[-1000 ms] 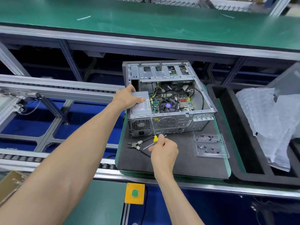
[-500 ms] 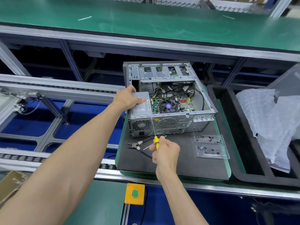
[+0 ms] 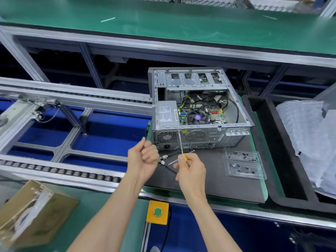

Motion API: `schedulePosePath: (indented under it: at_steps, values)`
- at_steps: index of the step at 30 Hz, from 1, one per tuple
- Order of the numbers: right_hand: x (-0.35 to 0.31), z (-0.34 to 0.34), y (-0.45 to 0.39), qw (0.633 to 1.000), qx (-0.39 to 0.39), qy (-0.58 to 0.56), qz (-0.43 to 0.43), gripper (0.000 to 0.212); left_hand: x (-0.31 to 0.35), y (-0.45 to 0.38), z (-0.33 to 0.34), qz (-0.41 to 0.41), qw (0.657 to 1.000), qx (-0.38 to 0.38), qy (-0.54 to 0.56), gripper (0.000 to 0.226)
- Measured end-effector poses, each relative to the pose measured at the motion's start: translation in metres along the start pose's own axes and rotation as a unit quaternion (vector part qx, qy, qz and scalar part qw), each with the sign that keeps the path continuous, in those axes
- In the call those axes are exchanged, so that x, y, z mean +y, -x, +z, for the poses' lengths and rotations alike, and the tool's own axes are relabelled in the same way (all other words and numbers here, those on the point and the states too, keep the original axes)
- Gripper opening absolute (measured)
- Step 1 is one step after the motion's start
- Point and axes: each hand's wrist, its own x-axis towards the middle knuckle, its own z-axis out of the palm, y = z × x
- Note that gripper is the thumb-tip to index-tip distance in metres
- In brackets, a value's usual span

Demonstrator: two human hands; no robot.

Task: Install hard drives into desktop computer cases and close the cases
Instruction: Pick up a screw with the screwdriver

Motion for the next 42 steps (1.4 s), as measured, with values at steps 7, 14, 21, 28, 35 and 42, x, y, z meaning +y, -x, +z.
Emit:
schedulePosePath:
  at_steps: [7,14,21,28,35,42]
  values:
    - [0.003,0.012,0.003,0.974,-0.036,0.131,-0.183,0.01,-0.027,0.005,-0.016,0.011,0.998,-0.069,-0.003,0.056]
    - [0.006,0.023,-0.004,0.917,-0.091,0.303,-0.242,0.024,-0.031,0.008,-0.021,-0.002,0.996,-0.074,-0.042,0.064]
    - [0.01,0.028,-0.004,0.977,-0.042,0.156,-0.136,0.01,-0.038,0.011,-0.032,0.008,0.989,0.067,-0.134,0.03]
    - [0.011,0.029,-0.011,0.992,-0.05,0.04,-0.112,0.012,-0.032,0.006,-0.035,-0.028,0.994,0.042,-0.1,0.03]
    - [0.027,0.032,-0.016,0.992,-0.063,0.088,-0.069,0.007,-0.021,-0.009,-0.028,0.076,0.973,0.136,-0.17,0.018]
    - [0.056,0.031,0.004,0.983,-0.109,0.132,-0.068,0.021,-0.014,-0.018,-0.033,0.096,0.955,0.15,-0.237,0.024]
